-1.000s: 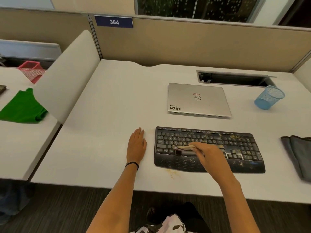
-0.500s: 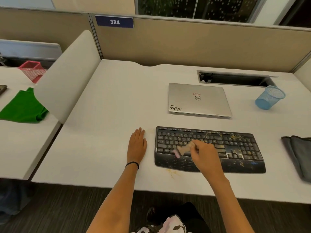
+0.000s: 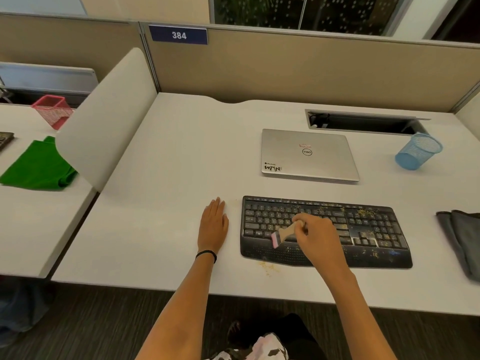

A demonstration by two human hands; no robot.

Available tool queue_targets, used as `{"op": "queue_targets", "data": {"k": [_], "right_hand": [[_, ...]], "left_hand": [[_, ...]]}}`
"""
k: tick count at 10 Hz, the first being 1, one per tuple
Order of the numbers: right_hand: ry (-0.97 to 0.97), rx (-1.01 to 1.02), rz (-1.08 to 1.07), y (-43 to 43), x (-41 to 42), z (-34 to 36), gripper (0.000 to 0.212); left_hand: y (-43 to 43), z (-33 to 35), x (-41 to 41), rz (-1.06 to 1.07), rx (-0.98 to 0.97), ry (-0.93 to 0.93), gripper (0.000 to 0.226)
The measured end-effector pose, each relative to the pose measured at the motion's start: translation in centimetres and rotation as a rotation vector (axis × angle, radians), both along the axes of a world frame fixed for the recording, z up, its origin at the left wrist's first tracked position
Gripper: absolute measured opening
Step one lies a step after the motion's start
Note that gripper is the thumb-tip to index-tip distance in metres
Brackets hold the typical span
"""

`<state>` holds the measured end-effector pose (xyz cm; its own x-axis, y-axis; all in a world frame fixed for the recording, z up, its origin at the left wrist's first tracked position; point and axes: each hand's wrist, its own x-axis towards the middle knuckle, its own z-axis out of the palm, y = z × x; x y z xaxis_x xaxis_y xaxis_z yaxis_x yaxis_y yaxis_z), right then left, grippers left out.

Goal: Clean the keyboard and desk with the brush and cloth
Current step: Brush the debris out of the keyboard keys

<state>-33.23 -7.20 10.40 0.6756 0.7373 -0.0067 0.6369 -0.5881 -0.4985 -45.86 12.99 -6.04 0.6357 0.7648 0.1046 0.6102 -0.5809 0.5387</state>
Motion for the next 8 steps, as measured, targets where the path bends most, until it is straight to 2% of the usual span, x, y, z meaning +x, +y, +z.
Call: {"op": "queue_targets", "data": {"k": [3,5,7,8], "right_hand": [[-0.025,-0.023,0.003,0.2,0.0,-0.2,0.026],[-0.016,0.075,-0.066,0.8,-0.5,-0.6,0.024],[0.021,-0.050,-0.052,1.2,-0.3,0.3,0.024],[0.025,-0.017,-0.069,1.3,-0.3,0.1,0.023]], "left_hand": [[0.0,0.0,0.0,-0.004,0.011,-0.005,0.044],[0.0,-0.1,0.0,-0.003,0.015,0.001,0.044],[0.1,-0.2,0.0,-0.002,0.014,0.004,0.044],[0.1,-0.1,0.0,-0.002,0.015,0.004,0.044]]}}
